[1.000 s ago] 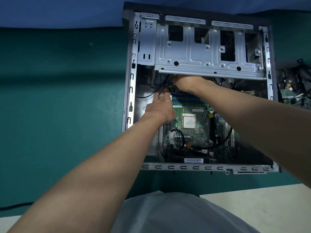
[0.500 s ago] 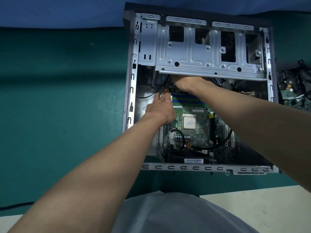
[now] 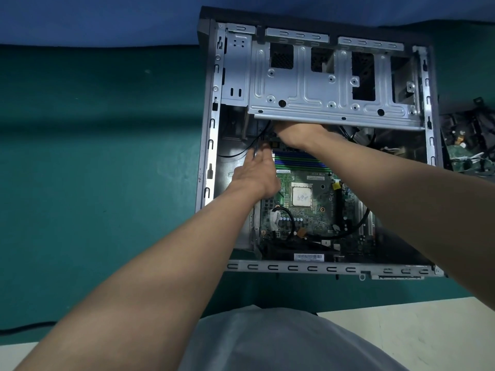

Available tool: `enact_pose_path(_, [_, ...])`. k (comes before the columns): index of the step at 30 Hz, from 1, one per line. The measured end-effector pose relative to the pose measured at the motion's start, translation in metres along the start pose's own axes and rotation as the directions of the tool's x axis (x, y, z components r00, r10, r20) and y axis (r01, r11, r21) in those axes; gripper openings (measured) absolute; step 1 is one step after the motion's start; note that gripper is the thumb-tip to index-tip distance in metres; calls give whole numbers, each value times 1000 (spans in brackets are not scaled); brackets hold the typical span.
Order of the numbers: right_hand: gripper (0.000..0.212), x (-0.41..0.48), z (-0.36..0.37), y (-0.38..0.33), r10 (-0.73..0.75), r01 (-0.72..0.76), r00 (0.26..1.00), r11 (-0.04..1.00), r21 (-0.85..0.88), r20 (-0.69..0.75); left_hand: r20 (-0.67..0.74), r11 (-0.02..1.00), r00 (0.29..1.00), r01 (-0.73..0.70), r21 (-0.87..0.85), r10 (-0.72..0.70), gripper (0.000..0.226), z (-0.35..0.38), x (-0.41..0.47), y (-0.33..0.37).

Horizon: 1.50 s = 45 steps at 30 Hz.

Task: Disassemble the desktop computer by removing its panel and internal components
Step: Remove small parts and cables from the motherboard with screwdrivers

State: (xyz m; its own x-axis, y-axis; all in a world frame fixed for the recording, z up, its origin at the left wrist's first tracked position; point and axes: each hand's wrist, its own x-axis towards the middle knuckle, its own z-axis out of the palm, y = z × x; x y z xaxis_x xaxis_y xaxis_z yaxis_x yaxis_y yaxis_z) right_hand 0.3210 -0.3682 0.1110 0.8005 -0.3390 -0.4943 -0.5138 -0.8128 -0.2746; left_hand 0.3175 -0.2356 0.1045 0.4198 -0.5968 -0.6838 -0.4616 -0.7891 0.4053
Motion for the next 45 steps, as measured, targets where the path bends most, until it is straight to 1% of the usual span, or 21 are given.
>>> enact_pose_path(3, [25, 1, 1, 1, 60, -58, 995, 998, -34, 77, -1, 1000, 1000, 0, 2, 0, 79, 0, 0, 0])
enact_pose_path(5, [20, 2, 2, 4, 33, -32, 999, 999, -22, 39, 2, 1000, 1000, 0, 4, 0, 79, 0, 0, 0])
enact_pose_path(7, [28, 2, 2, 3, 13, -12, 999, 999, 34, -32, 3, 1000, 1000, 1, 6, -1, 79, 0, 0, 0])
enact_pose_path(9, [28, 2, 2, 1, 10, -7, 998, 999, 46, -63, 4, 1000, 1000, 1, 7, -1, 79, 0, 0, 0])
enact_pose_path(14, [25, 1, 0, 1, 18, -18, 999, 1000, 19, -39, 2, 1000, 1000, -1, 7, 1, 79, 0, 0, 0])
enact_pose_path(17, [32, 1, 1, 2, 8, -5, 996, 999, 38, -88, 2, 1000, 1000, -2, 11, 2, 78, -1, 0, 0])
enact_pose_path(19, [27, 3, 0, 2, 18, -16, 996, 999, 30, -86, -3, 1000, 1000, -5, 13, 5, 77, -1, 0, 0])
enact_pose_path(22, [22, 3, 1, 5, 35, -34, 999, 999, 20, -24, 0, 1000, 1000, -4, 8, 4, 77, 0, 1, -1])
enact_pose_path(25, [27, 3, 2, 5, 21, -16, 998, 997, 74, -66, 3, 1000, 1000, 1, 11, -1, 78, 0, 1, -1])
enact_pose_path(26, [26, 4, 1, 4, 17, -11, 997, 997, 70, -74, 1, 1000, 1000, 1, 8, -1, 78, 0, 2, -1])
enact_pose_path(30, [20, 5, 0, 6, 18, -17, 1000, 998, 53, -13, 5, 1000, 1000, 4, 4, -4, 80, 1, 3, -2])
enact_pose_path(32, [17, 4, 1, 7, -15, 17, 999, 999, 47, -44, 3, 1000, 1000, 3, 9, -3, 79, 1, 3, -2])
enact_pose_path(34, [23, 3, 1, 5, -26, 28, 998, 999, 35, -60, -2, 1000, 1000, 5, 8, -5, 78, 1, 3, -2])
enact_pose_path(36, [28, 4, 0, 5, 1, 2, 998, 999, 54, -56, 1, 1000, 1000, 4, 15, -4, 79, 1, 3, -2])
enact_pose_path(38, [22, 5, 0, 6, 21, -19, 999, 998, 58, -39, 7, 1000, 1000, 0, 19, 0, 79, 1, 4, -2])
enact_pose_path(40, [19, 5, 1, 6, -5, 8, 999, 998, 61, -54, 9, 1000, 1000, 3, 21, -4, 79, 1, 4, -2])
enact_pose_path(42, [26, 4, 2, 6, -25, 29, 997, 999, 45, -76, 9, 1000, 1000, 8, 19, -8, 81, 1, 4, -2])
enact_pose_path(44, [33, 5, 1, 6, -16, 19, 996, 999, 36, -83, 13, 1000, 1000, 9, 24, -9, 82, 2, 4, -3])
enact_pose_path(45, [33, 5, 1, 6, -4, 7, 997, 999, 39, -81, 15, 1000, 1000, 9, 29, -9, 82, 2, 5, -3])
